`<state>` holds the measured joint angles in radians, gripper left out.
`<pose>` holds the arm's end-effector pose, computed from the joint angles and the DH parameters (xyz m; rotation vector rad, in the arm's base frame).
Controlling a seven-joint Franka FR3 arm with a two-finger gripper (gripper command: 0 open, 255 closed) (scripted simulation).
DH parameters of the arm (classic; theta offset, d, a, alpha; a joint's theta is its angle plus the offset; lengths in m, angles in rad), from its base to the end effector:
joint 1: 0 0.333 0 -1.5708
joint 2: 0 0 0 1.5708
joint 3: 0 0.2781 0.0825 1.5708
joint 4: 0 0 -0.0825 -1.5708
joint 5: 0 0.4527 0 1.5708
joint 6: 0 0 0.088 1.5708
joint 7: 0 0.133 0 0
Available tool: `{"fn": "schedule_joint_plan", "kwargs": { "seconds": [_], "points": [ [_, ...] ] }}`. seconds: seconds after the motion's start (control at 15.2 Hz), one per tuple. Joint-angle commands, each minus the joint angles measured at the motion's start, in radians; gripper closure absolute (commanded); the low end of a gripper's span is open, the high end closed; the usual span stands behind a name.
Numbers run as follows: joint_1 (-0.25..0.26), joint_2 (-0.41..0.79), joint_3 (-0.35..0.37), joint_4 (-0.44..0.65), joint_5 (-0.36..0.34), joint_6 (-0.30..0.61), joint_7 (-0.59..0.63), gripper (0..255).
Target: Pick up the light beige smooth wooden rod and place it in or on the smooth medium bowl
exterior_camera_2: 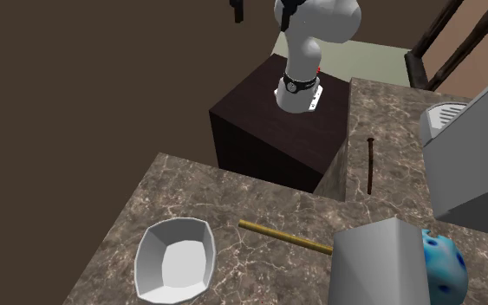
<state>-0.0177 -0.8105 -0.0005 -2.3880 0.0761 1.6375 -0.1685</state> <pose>0.4045 0.0023 0.5368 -3.0610 -0.2264 -0.1026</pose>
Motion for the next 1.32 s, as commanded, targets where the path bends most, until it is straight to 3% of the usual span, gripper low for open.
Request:
{"fn": "schedule_joint_plan", "kwargs": {
  "seconds": [0.0, 0.66, 1.25],
  "points": [
    [0.0, 0.0, 0.0, 0.0, 0.0, 0.0, 0.0, 0],
    [-0.038, 0.073, 0.231, -0.198, 0.179, 0.279, 0.449, 0],
    [-0.091, 0.338, 0.459, -0.218, 0.295, 0.59, 0.849, 0]
  ]
}}
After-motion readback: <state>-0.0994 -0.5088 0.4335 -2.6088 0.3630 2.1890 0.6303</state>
